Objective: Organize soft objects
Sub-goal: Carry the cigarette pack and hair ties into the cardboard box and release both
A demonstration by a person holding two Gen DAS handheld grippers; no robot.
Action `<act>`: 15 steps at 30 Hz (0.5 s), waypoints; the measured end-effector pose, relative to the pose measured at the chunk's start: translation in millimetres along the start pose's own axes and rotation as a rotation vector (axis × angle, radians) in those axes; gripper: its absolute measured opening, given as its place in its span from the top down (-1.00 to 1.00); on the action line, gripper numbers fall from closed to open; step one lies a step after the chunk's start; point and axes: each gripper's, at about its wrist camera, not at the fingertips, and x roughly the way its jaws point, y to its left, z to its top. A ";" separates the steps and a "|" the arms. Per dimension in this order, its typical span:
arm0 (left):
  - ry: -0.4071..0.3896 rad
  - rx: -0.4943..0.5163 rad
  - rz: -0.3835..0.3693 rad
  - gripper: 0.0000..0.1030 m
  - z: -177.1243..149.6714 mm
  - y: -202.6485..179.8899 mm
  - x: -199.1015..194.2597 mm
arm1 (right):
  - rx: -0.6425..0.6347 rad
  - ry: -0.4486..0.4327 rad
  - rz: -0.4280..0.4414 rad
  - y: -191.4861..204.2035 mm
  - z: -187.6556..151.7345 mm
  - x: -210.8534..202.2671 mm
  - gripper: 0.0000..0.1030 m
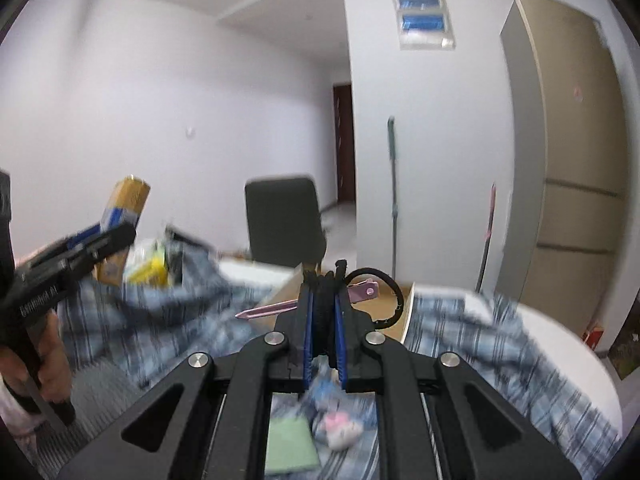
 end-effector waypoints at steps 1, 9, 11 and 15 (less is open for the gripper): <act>-0.020 0.009 0.009 -0.04 5.3 -3.0 1.6 | 0.004 -0.028 -0.006 -0.4 8.3 -0.4 0.83; -0.149 0.005 -0.011 -0.04 42.1 -14.2 38.3 | 0.016 -0.167 -0.057 -8.3 51.4 32.4 0.83; -0.176 0.012 -0.047 -0.05 45.9 -14.6 57.0 | 0.009 -0.192 -0.063 -11.6 52.5 49.2 0.83; -0.193 0.011 -0.093 -0.05 39.6 -13.7 92.7 | -0.025 -0.223 -0.076 -14.6 43.5 81.7 0.83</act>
